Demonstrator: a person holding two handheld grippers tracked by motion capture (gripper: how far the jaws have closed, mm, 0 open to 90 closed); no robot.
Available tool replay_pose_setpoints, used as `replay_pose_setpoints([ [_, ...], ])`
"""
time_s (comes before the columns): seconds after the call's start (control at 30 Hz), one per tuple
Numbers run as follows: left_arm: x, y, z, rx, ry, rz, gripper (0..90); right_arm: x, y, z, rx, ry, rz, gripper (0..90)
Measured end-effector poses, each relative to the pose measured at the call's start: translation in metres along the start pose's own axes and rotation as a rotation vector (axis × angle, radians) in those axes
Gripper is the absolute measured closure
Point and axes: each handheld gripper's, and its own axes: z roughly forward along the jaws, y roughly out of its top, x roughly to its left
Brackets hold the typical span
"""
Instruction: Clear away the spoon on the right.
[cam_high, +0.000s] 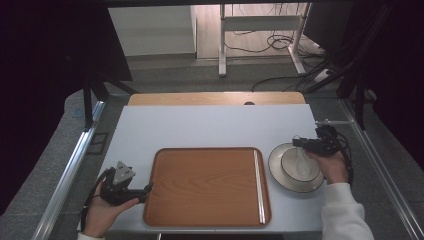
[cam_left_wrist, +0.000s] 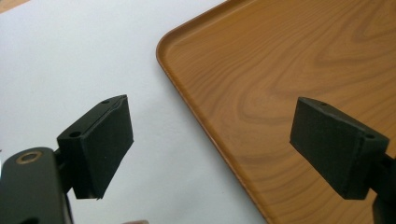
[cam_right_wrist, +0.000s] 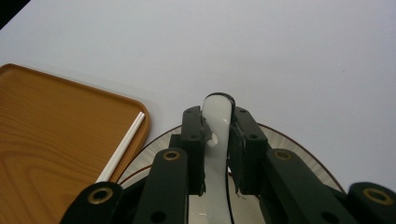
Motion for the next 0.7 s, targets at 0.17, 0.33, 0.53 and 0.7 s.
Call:
replay_pose_setpoints([
  [0.17, 0.000, 0.000, 0.000, -0.001, 0.001, 0.000, 12.9, 0.002, 0.000, -0.004, -0.016, -0.006, -0.027, 78.0],
  [0.33, 0.001, 0.000, 0.000, -0.002, 0.002, 0.000, 12.9, 0.003, 0.000, -0.007, -0.030, -0.001, -0.046, 79.3],
  [0.53, 0.001, 0.000, 0.000, -0.001, 0.004, -0.001, 12.9, 0.003, -0.001, -0.008, -0.040, 0.007, -0.061, 84.3],
  [0.7, 0.001, 0.000, 0.000, -0.002, 0.004, -0.001, 12.9, 0.002, -0.001, -0.011, -0.045, 0.007, -0.065, 85.3],
])
